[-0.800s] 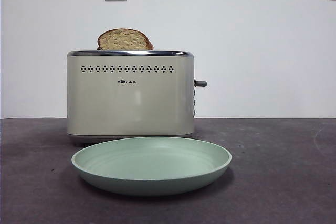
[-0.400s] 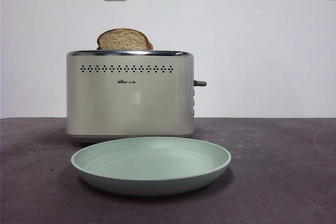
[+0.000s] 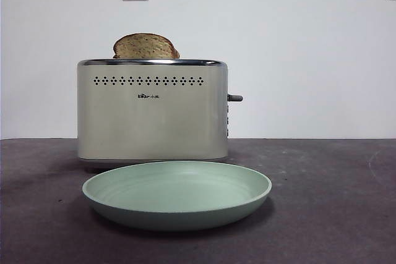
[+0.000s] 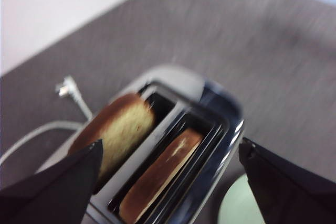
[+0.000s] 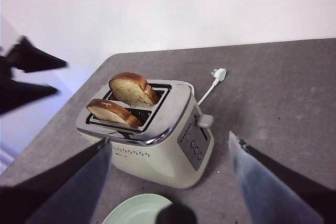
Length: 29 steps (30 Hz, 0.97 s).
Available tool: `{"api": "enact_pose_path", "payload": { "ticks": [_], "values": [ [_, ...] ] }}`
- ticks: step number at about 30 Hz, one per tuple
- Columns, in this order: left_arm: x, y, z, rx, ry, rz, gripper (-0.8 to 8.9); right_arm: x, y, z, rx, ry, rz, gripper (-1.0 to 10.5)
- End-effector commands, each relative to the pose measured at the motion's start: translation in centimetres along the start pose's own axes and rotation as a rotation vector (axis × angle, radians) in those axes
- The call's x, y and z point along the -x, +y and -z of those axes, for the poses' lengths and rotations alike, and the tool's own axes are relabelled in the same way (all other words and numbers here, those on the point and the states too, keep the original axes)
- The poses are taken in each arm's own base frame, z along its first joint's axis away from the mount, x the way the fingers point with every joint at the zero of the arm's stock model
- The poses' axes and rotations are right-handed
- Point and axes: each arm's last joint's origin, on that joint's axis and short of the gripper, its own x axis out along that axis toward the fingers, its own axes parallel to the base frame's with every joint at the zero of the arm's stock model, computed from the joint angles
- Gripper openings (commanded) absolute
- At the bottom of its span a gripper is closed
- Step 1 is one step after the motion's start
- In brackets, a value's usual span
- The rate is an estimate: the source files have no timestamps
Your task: Take the bread from the toaster,put the bread on the plate,put the plate on the table
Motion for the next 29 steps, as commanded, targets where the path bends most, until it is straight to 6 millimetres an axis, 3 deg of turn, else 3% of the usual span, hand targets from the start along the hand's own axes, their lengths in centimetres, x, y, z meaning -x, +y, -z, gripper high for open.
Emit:
{"api": "enact_pose_path", "payload": {
  "ticks": [1,5,11,13,17,18,23,29],
  "values": [
    [-2.5,-0.4,0.4,-0.128,0.132,-0.045,4.36,-0.3,-0.1,-0.1,0.008,0.002,-0.004,3.8],
    [-5.7,-0.7,1.5,-0.185,0.276,-0.072,4.35,-0.7,-0.4,0.0,-0.001,0.017,-0.002,3.8],
    [-7.8,0.3,1.9,-0.188,0.261,-0.084,4.34,-1.2,-0.4,0.2,-0.010,0.041,-0.009,3.8],
    [-8.0,0.7,1.9,-0.189,0.245,-0.097,3.55,-1.3,-0.4,0.3,-0.014,0.048,-0.008,3.8],
    [-8.0,0.9,1.8,-0.190,0.237,-0.105,0.18,-1.3,-0.5,0.3,-0.019,0.055,-0.006,3.8],
    [-7.9,0.8,1.8,-0.190,0.237,-0.105,-0.14,-1.3,-0.5,0.3,-0.019,0.056,-0.006,3.8],
    [-6.6,0.4,1.5,-0.185,0.240,-0.107,-0.08,-1.8,-0.8,0.6,-0.038,0.087,0.002,3.8],
    [-1.3,-2.8,-0.6,-0.140,0.164,-0.116,-0.07,-4.1,-1.6,2.1,-0.097,0.247,-0.003,3.8]
  ]
}}
